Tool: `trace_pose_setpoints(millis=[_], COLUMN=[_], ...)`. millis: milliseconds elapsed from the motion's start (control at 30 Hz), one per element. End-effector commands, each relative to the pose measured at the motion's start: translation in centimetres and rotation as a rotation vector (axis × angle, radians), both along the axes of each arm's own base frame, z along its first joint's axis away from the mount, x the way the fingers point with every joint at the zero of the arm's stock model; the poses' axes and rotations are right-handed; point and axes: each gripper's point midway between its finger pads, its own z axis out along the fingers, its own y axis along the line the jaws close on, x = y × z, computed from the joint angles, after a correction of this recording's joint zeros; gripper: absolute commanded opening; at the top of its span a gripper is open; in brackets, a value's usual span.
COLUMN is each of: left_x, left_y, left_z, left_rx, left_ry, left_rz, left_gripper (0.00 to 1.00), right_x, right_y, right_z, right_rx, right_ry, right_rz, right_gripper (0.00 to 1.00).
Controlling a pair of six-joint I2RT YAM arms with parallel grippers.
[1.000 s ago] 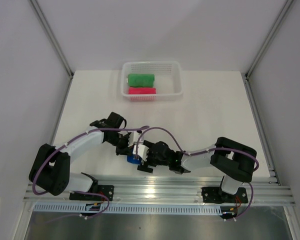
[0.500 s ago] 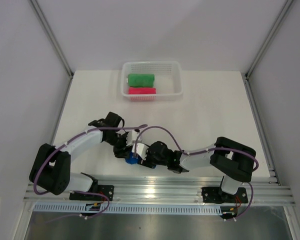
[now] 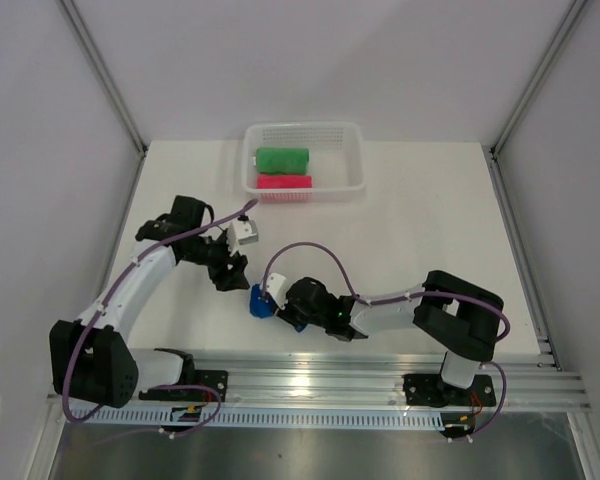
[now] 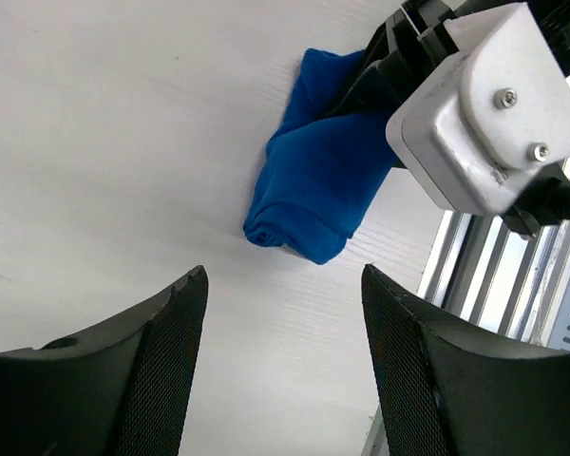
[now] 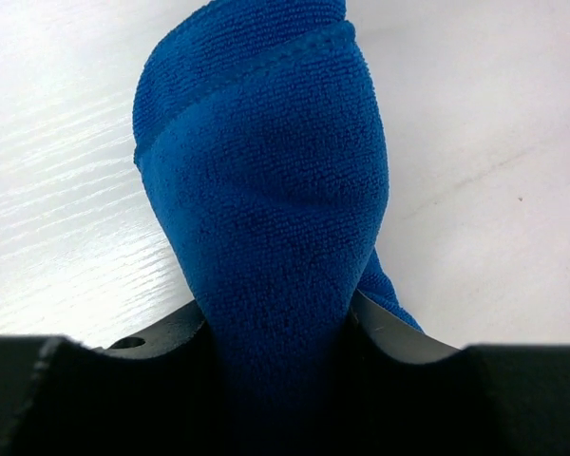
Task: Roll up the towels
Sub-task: Place the rolled towel into the container
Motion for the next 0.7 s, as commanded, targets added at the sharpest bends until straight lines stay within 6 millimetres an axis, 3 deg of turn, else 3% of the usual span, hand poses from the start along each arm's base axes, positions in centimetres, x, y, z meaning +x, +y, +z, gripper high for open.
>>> trace_pose_setpoints(millis=[0,200,333,533,633,667], left_x=[0.0,1.8,3.4,4.1,4.3,4.2], left_y=[0.3,1.7,2.3,2.7,3.0,3.0], left_z=[2.5,4.0,4.9,5.4,5.2,5.1], left_rx=[-0.082,-0.084,-0.074,-0.081,-0.074,-0.075], left_ry=[0.01,-0.027,-0.056,-0.064,-0.06,-0.058], left_rz=[0.067,0.188,0.273,0.324,0.345,0.346], left_gripper=[0.68,0.68,0.68,0.68,0.68,0.68], right_x=[0.5,2.7,5.1,9.0,11.4,12.5], right_y=[-3.8,-3.5,-2.8,-3.9,-4.1,-3.6], right_z=[-3.6,-1.1,2.3,6.4,9.7,11.9], right_rx=[-0.154,-0.086,-0.005,0.123,0.174,0.219], right_ry=[0.076,0.115,0.104,0.105,0.061,0.037], right_rz=[-0.122,-0.211,-0.268,-0.384,-0.413,-0.419], right_gripper=[0.25,0.18,0.14,0.1,0.1,0.1])
